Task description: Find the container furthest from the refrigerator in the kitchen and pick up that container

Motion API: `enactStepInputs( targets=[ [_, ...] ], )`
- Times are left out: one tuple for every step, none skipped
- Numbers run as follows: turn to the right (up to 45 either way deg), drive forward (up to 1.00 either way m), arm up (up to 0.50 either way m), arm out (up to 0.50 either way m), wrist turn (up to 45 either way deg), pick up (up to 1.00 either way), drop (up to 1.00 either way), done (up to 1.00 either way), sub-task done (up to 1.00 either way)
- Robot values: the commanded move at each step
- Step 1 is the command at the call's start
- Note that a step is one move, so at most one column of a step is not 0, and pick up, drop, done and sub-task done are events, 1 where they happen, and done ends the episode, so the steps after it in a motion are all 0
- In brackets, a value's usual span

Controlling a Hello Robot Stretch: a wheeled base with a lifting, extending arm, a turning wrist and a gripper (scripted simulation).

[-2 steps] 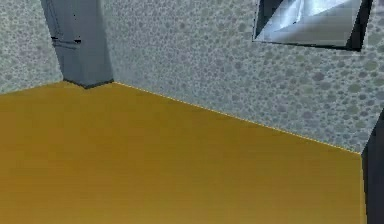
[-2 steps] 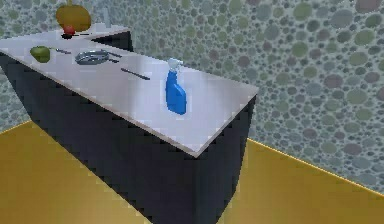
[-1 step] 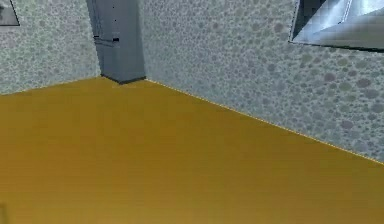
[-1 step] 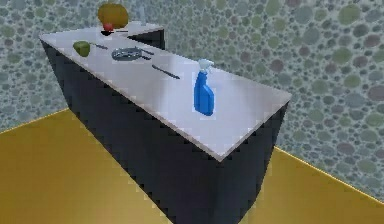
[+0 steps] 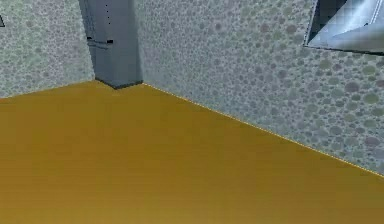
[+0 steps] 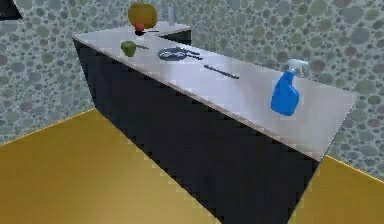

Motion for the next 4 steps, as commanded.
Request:
enactStepInputs(
  targets=[
    [-45.0,0.0,0.0,0.0,0.0,0.0,0.0,0.0,0.0],
    [0.0,0.7,0.0,0.0,0.0,0.0,0.0,0.0,0.0],
    [-45.0,0.0,0.0,0.0,0.0,0.0,0.0,0.0,0.0],
    [42.0,0.0,0.0,0.0,0.0,0.0,0.0,0.0,0.0]
  ],
)
